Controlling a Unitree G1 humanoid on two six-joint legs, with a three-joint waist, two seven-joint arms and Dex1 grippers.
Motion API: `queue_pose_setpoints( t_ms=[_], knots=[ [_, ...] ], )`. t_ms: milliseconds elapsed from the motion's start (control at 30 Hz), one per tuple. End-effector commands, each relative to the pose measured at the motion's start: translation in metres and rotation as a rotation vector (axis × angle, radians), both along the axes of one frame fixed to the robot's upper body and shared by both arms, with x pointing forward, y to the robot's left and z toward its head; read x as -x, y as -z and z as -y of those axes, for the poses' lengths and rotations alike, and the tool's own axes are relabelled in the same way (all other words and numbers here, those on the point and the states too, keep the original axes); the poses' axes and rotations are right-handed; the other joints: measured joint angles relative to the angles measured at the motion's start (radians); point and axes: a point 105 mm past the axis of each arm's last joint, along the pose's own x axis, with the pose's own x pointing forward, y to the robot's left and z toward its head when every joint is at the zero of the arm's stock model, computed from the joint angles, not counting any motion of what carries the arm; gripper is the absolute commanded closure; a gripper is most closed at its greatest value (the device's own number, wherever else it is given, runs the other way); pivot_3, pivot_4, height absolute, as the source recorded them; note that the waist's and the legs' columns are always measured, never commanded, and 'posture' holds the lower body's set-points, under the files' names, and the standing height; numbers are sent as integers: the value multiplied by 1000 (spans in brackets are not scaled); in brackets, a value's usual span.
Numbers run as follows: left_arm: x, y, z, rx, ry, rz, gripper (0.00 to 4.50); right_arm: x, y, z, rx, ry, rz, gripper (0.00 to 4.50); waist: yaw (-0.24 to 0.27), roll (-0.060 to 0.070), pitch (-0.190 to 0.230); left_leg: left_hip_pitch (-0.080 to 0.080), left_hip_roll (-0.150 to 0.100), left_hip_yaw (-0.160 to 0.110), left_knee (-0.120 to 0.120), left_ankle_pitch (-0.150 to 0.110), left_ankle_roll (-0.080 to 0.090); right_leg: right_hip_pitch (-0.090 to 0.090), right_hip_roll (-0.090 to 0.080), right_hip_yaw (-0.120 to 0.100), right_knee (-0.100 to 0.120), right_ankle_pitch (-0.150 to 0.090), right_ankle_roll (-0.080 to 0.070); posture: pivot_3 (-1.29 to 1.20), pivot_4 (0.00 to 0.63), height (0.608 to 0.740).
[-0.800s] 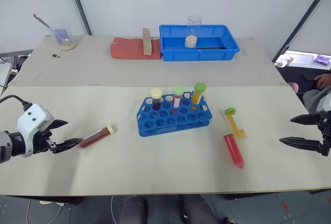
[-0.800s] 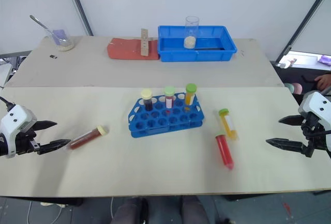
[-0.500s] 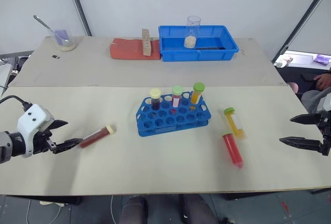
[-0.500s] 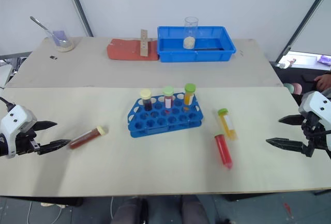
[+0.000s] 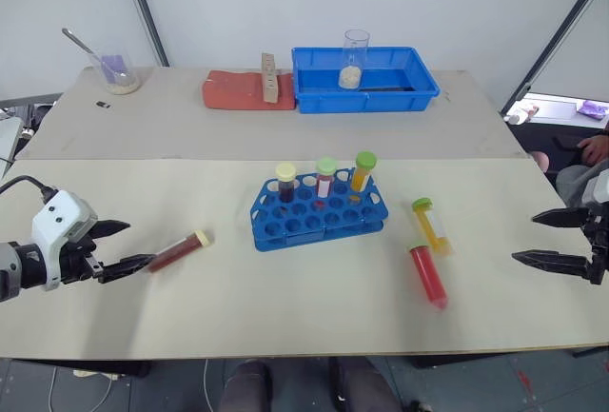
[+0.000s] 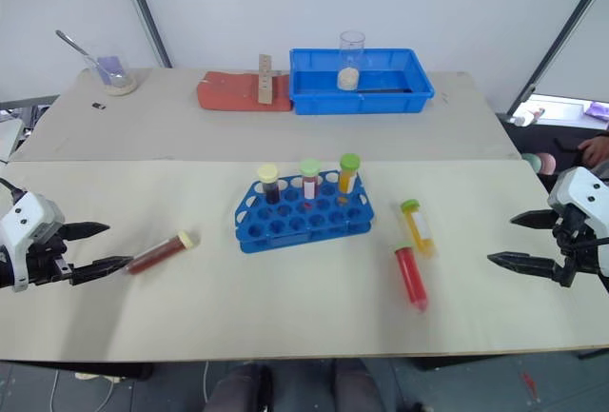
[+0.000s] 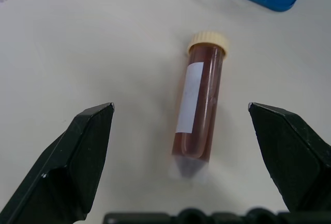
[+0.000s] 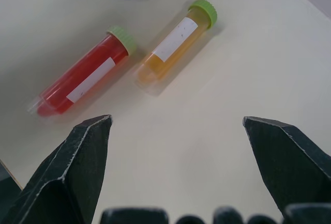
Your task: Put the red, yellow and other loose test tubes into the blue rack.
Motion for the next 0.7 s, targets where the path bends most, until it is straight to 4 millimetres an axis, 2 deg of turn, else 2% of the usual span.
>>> queue_pose_setpoints(
  t_ms=[33,100,267,400,500,700],
  knots=[
    [-2,-22,5,-1,31,67,48,-3,-14,-7,-15,-17,59,0,0,0,0,0,0,0,0,0,0,0,0,0,0,0,0,0,150,740],
    [-3,-29,21,9,82,91,48,-4,-17,-11,-22,-24,69,0,0,0,0,0,0,0,0,0,0,0,0,0,0,0,0,0,150,740],
    [3,-43,94,36,345,126,48,-10,-28,-39,-72,-83,82,0,1,0,0,0,0,0,2,0,0,1,0,0,1,1,1,0,150,740],
    [13,-43,139,29,537,136,48,-21,-31,-58,-107,-60,62,0,-2,0,0,0,-1,0,2,0,0,1,0,1,1,1,1,0,150,740],
    [19,-38,164,7,671,138,48,-34,-22,-71,-110,11,-22,0,-10,0,0,1,-1,-1,2,0,0,1,1,2,2,1,1,0,150,740],
    [21,-37,189,21,799,161,48,-71,-4,-81,-130,214,-119,0,-21,0,0,0,-2,-4,4,1,1,2,3,3,2,1,1,0,150,740]
  ],
)
